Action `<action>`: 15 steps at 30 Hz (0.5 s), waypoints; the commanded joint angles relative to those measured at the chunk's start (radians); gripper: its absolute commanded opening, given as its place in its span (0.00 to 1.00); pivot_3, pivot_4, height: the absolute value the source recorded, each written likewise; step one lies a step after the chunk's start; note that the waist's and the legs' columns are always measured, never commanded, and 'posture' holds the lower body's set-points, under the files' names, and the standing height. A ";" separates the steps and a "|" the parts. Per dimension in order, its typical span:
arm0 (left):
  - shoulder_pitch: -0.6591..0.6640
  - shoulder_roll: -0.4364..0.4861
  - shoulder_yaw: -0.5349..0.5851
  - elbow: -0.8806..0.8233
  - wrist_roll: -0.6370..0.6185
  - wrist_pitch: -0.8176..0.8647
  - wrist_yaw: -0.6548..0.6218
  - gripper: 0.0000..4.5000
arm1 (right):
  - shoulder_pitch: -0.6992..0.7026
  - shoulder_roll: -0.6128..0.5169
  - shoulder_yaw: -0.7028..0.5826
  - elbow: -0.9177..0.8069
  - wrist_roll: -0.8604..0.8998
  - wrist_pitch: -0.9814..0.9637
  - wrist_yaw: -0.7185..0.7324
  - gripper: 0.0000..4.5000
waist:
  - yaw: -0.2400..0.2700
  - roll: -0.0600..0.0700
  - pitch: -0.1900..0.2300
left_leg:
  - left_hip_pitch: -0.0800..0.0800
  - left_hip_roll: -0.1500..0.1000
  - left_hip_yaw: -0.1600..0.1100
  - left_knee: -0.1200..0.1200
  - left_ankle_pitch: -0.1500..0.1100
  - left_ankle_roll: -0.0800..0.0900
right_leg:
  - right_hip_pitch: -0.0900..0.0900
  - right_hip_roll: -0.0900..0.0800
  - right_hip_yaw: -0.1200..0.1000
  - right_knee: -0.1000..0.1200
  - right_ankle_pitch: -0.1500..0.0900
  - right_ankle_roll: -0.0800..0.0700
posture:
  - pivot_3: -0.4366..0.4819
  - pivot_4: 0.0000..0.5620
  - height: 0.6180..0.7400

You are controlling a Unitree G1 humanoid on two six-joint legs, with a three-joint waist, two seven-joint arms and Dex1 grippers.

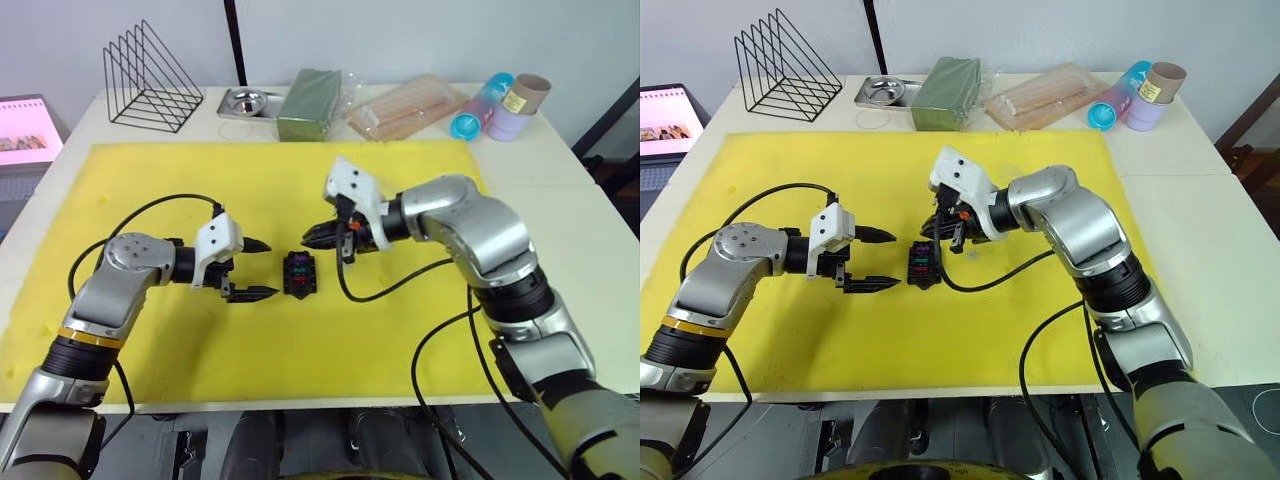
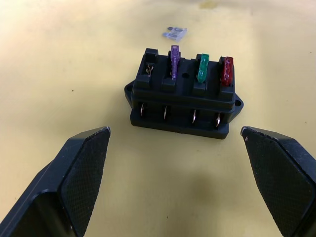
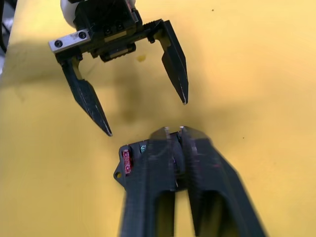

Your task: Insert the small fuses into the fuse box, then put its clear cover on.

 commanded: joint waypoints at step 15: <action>-0.002 0.006 0.033 -0.012 -0.010 -0.014 0.006 1.00 | 0.116 0.069 -0.014 0.052 0.061 -0.173 -0.080 0.00 | 0.001 0.000 0.000 | 0.000 0.000 0.000 0.000 0.000 0.000 | 0.000 0.000 0.000 0.000 0.000 0.000 | 0.48 0.27 1.00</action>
